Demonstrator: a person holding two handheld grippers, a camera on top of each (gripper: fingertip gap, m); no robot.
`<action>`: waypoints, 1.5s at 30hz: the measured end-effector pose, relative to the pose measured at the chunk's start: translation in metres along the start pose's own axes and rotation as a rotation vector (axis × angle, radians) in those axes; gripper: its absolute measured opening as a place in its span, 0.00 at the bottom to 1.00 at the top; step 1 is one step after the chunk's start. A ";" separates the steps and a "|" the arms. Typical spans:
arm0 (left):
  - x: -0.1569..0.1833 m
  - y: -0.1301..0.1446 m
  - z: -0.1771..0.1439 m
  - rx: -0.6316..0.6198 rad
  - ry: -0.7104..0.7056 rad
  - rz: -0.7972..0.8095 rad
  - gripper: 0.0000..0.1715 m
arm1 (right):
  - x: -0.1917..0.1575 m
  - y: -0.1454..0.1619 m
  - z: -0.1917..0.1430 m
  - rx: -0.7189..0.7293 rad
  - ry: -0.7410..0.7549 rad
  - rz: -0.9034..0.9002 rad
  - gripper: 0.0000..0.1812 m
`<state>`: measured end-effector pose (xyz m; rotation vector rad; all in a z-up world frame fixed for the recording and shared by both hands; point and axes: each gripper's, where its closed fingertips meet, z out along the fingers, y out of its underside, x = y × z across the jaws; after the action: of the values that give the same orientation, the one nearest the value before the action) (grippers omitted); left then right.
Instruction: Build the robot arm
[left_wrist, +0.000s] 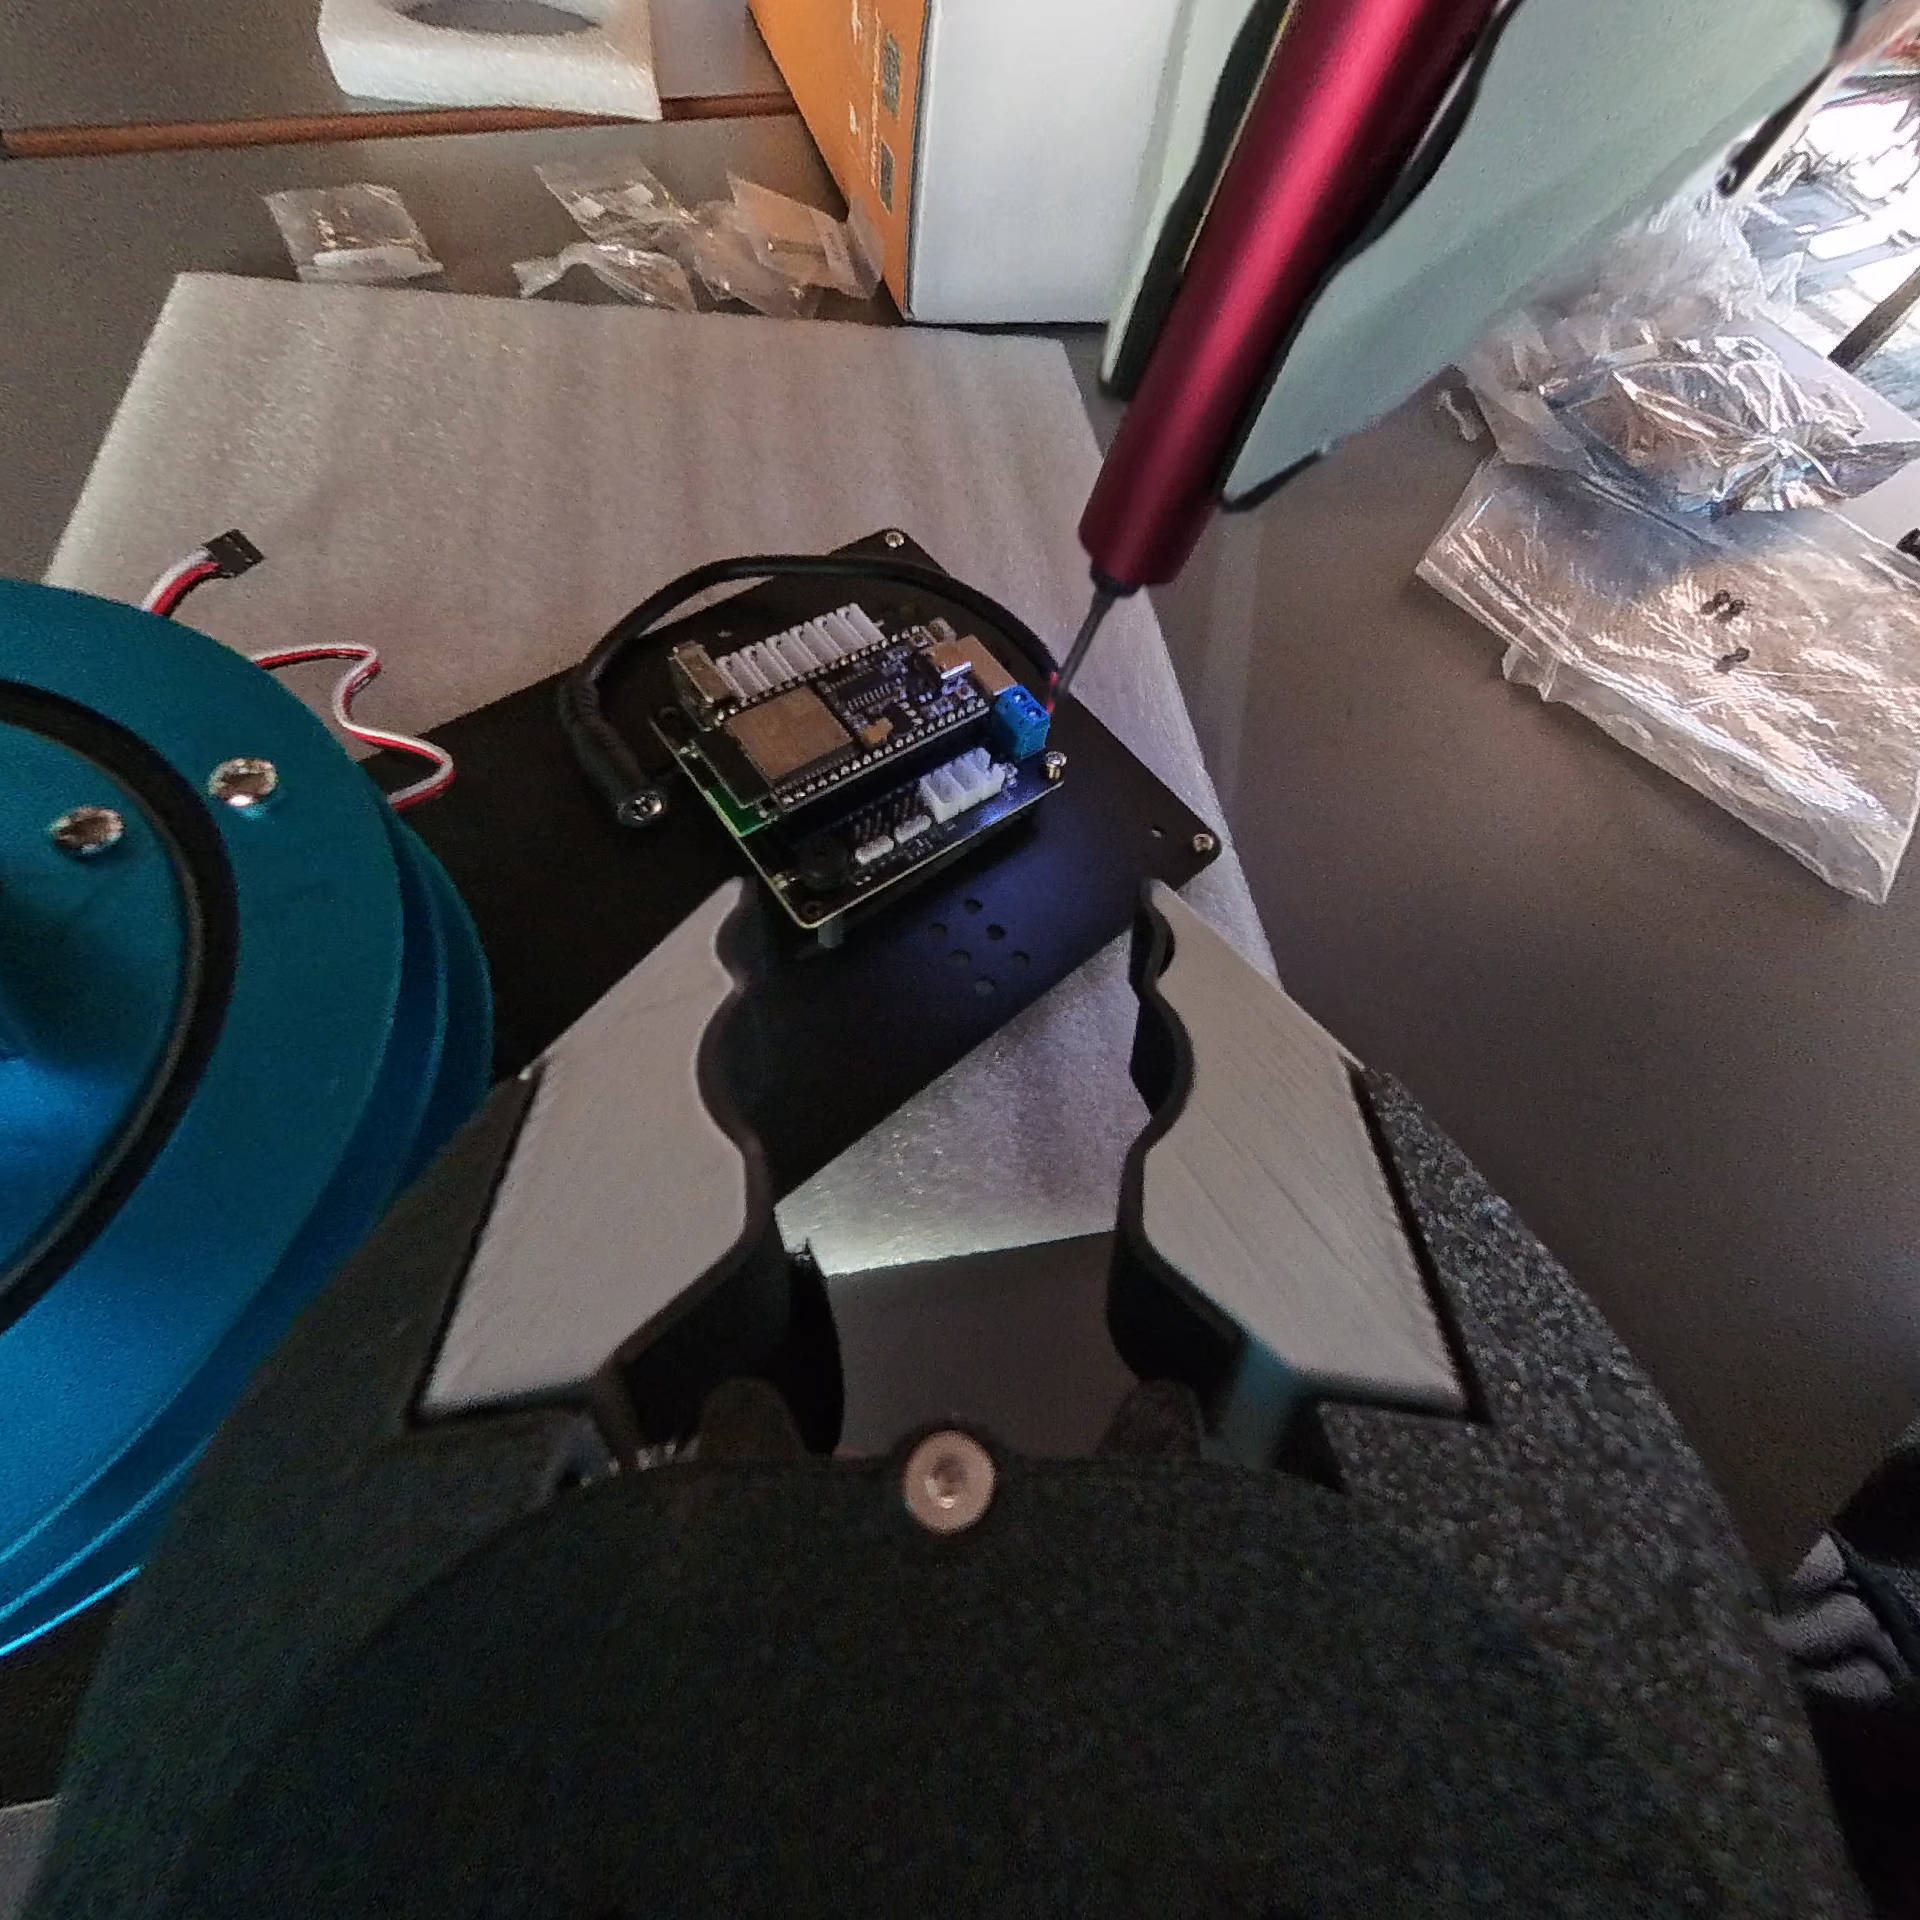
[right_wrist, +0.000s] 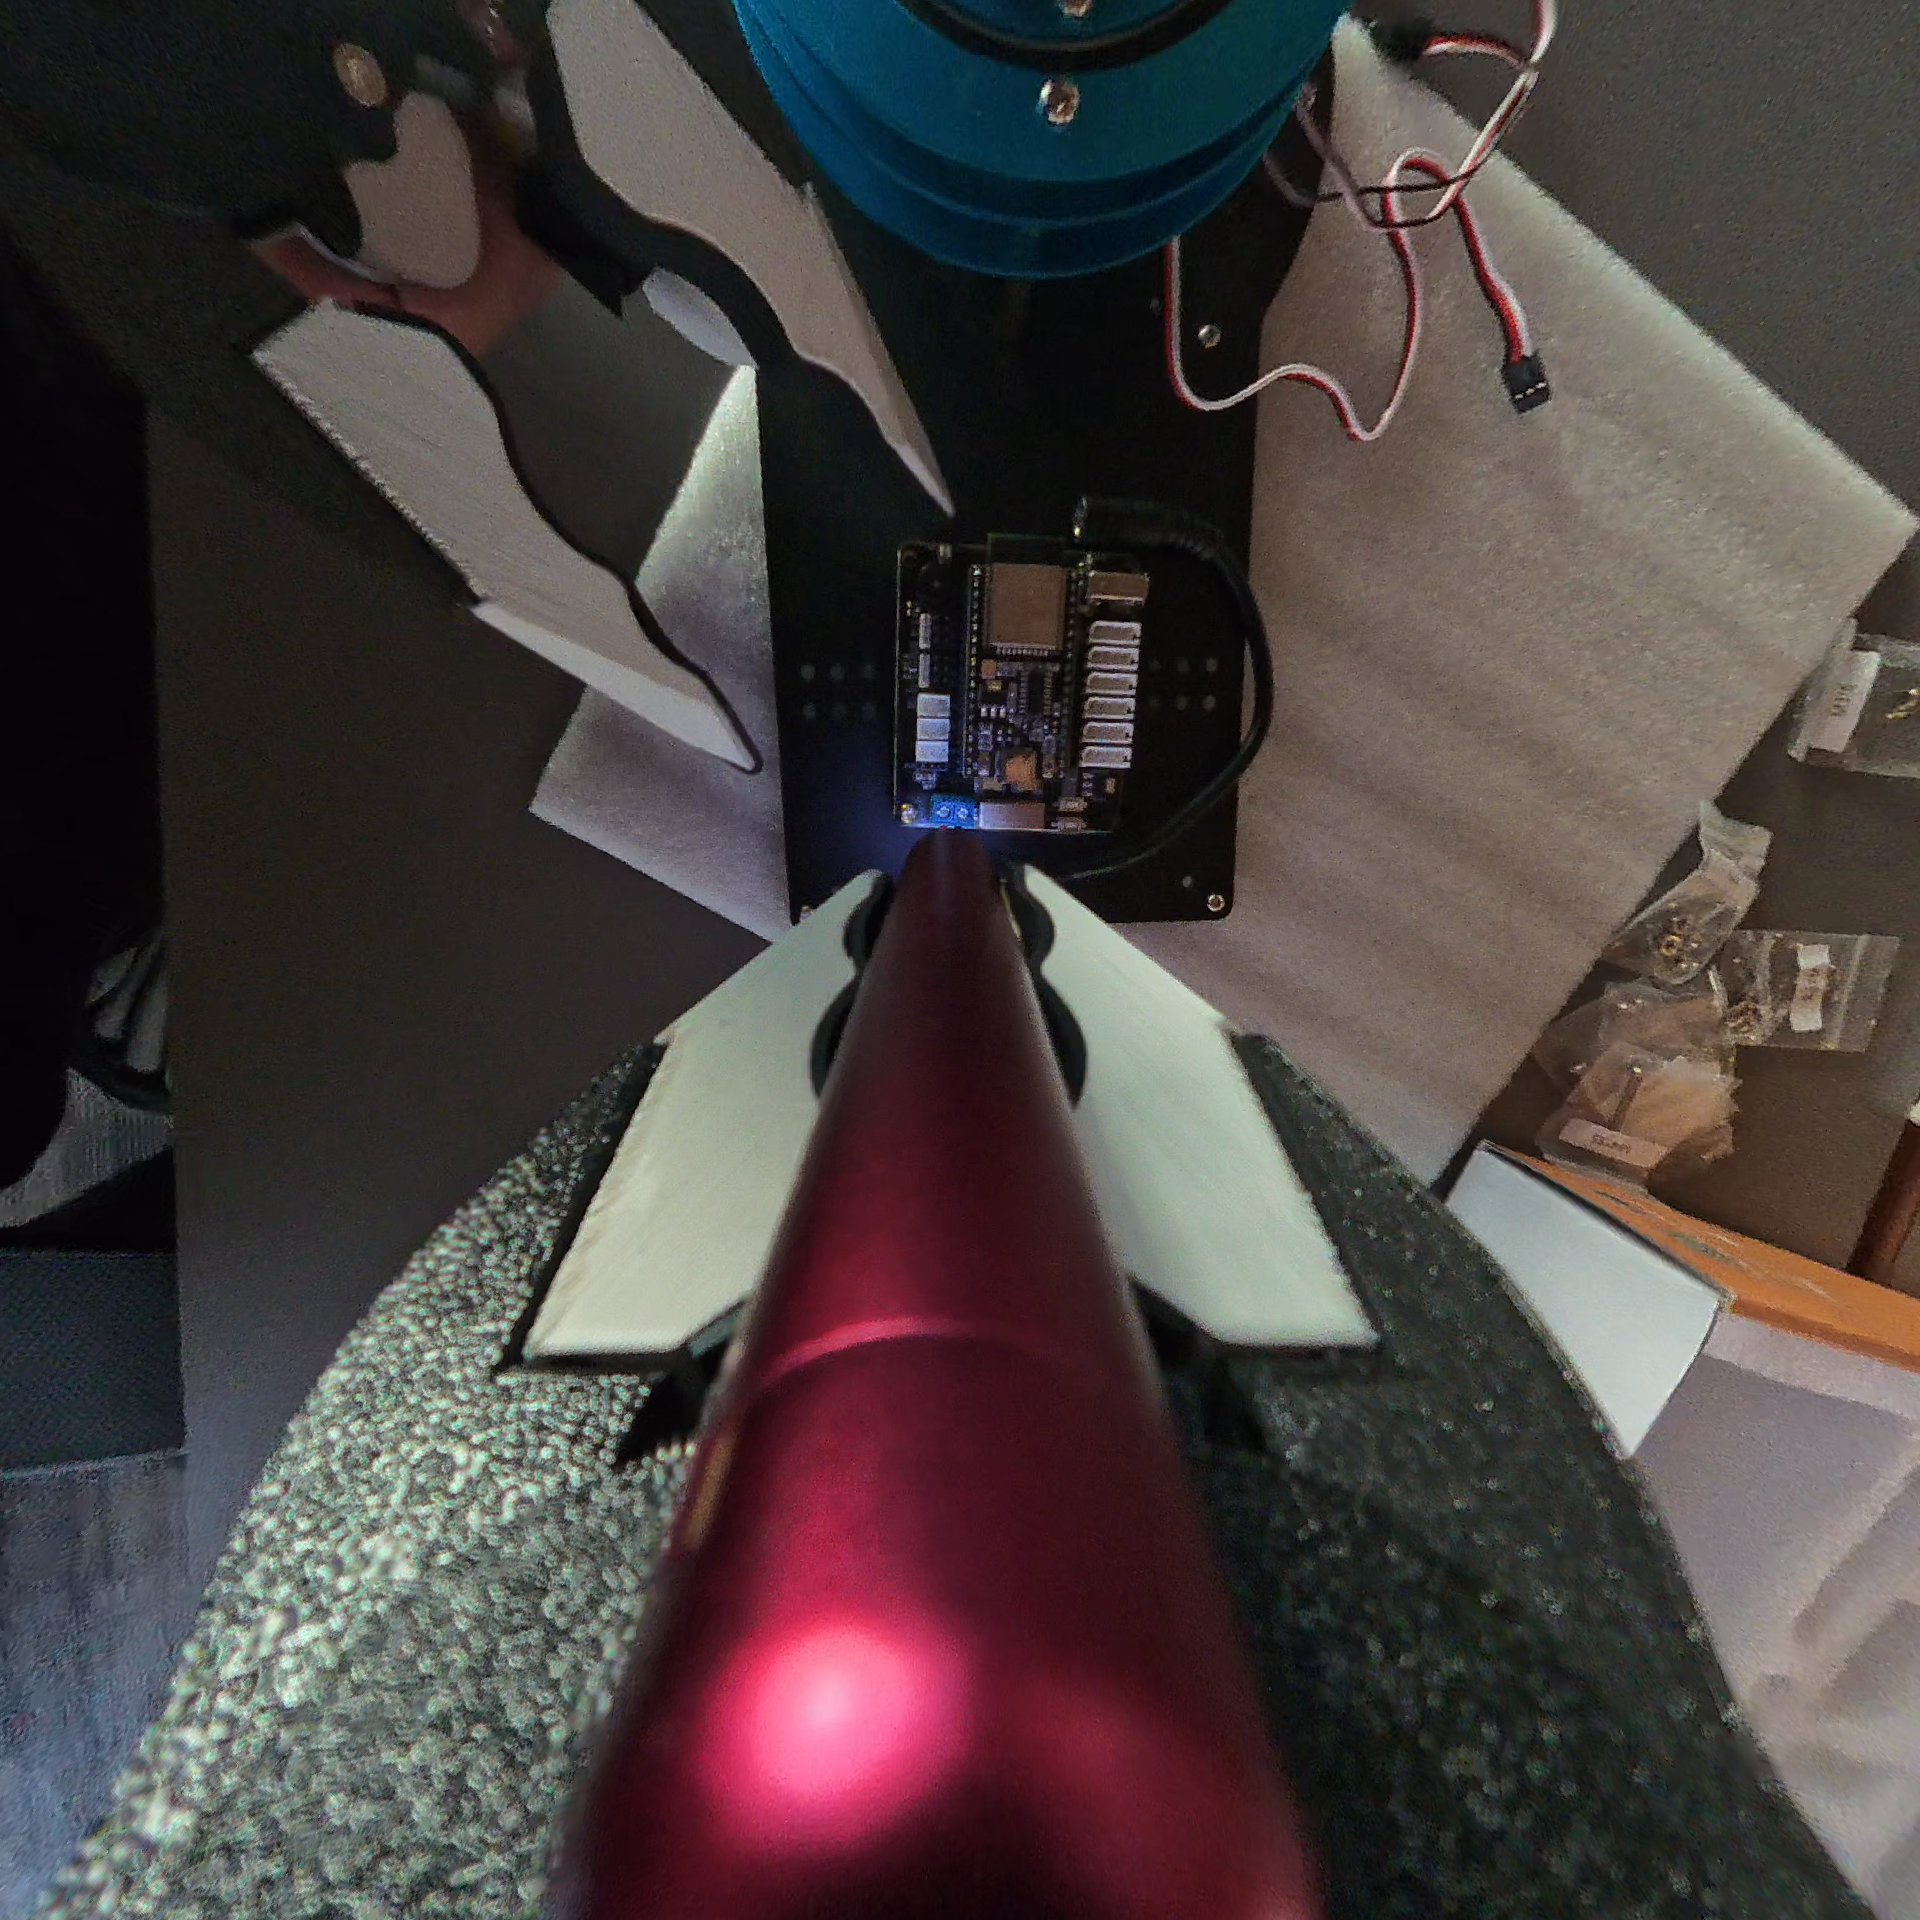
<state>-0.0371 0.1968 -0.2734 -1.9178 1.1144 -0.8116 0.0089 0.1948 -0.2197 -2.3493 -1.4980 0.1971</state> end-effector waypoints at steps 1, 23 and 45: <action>-0.001 0.000 0.000 -0.002 -0.001 -0.003 0.41 | 0.002 -0.001 -0.003 0.027 0.008 0.019 0.12; -0.004 0.003 0.013 -0.052 -0.020 -0.028 0.39 | -0.009 0.004 0.005 0.142 -0.075 0.080 0.11; -0.004 0.005 0.014 -0.060 -0.010 -0.035 0.38 | -0.008 0.000 0.006 0.101 -0.033 0.001 0.12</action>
<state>-0.0293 0.2028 -0.2851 -1.9939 1.1129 -0.7950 0.0033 0.1892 -0.2256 -2.2780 -1.4666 0.3055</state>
